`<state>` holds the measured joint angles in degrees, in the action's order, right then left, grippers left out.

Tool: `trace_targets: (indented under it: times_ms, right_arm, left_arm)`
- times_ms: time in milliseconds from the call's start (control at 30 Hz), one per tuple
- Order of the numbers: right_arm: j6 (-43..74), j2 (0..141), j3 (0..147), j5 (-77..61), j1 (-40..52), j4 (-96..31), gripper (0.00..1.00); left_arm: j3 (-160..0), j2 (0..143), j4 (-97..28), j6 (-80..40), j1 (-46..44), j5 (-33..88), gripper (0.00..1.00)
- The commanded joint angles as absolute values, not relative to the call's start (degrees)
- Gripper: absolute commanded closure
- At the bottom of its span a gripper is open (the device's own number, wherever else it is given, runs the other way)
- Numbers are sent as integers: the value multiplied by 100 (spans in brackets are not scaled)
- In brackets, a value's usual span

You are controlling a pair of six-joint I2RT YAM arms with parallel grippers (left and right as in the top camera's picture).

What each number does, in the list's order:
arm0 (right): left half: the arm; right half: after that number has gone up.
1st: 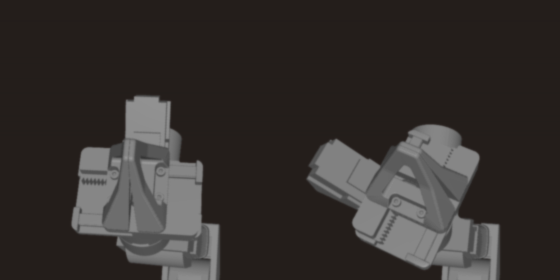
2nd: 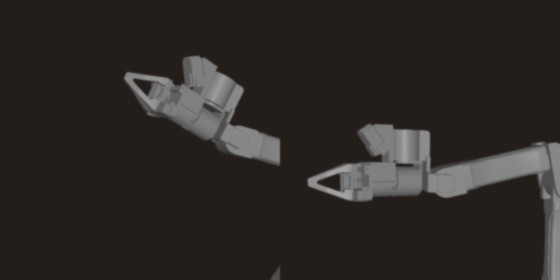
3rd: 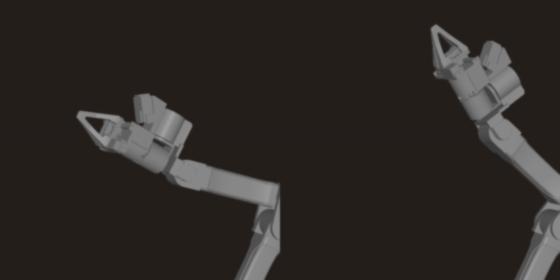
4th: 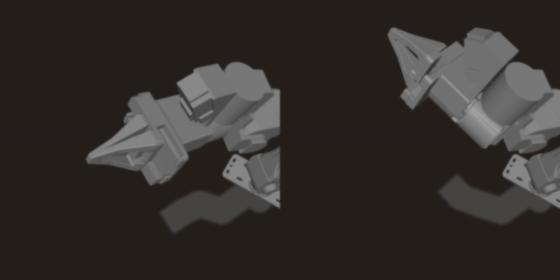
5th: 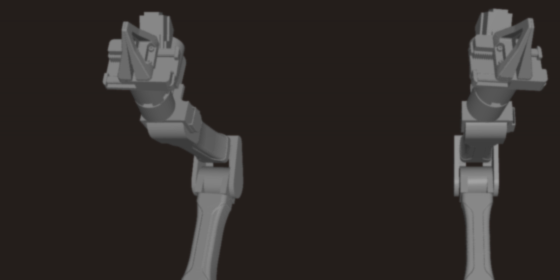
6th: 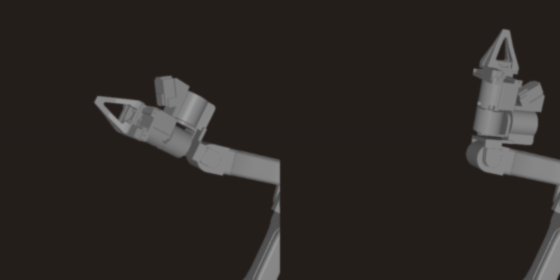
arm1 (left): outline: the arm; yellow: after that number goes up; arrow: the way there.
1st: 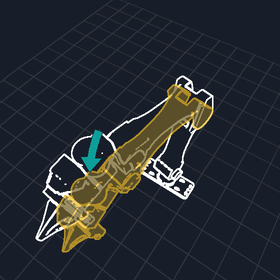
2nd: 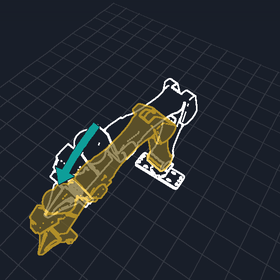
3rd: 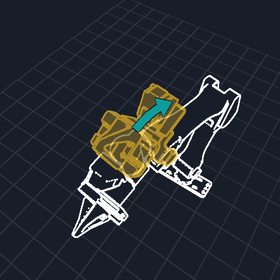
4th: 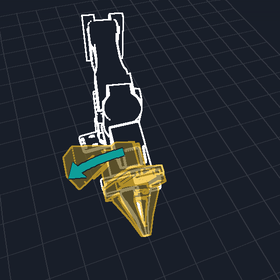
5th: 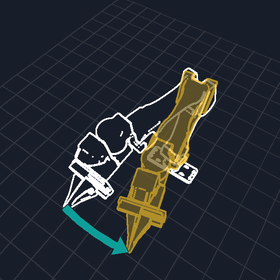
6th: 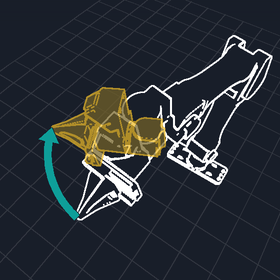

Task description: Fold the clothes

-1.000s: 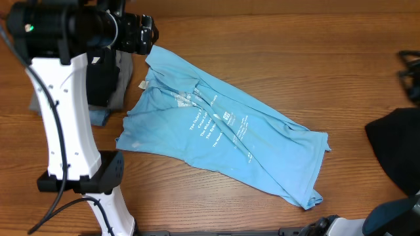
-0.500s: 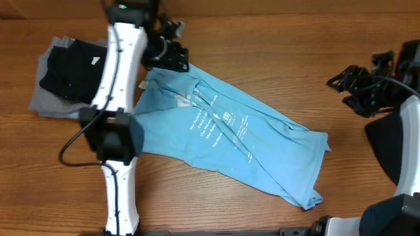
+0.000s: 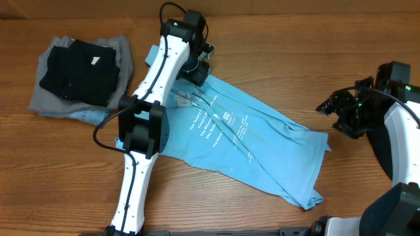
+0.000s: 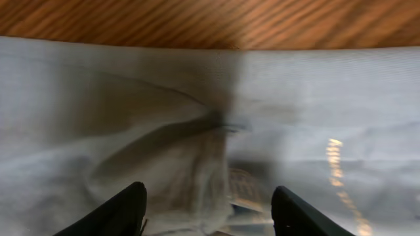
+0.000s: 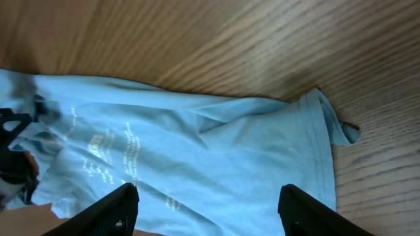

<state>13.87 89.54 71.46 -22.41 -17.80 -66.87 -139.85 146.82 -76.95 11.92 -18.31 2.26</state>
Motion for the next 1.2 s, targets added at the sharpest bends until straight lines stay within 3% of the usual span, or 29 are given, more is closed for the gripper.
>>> trace_targets:
  times_ms: [0,200,400,533,867,1067,1167]
  right_arm:
    - [1369,8956,6827,-2189,-1769,-6563,28]
    - [1372,8956,6652,-2189,-1769,-6361,28]
    - [1372,8956,6652,-2185,-1769,-6263,28]
    - [1372,8956,6652,-2093,-1769,-6263,28]
    - [2021,8958,6272,-1041,-1769,-6119,29]
    - [2071,8958,5542,-1341,-1769,-5107,42]
    - [2126,8958,5238,-1247,-1769,-4574,37]
  left_arm:
    - [-13992,14881,-7642,1280,-1837,-224,44]
    - [-13992,14982,-7660,1267,-1839,-60,71]
    - [-13994,14982,-7749,1267,-1835,-56,74]
    - [-13996,14982,-7714,1269,-1835,-62,95]
    - [-14490,14617,-7946,1157,-1802,-661,96]
    - [-14733,14610,-8082,952,-1772,-847,96]
    - [-14807,14610,-8106,676,-1737,-1081,96]
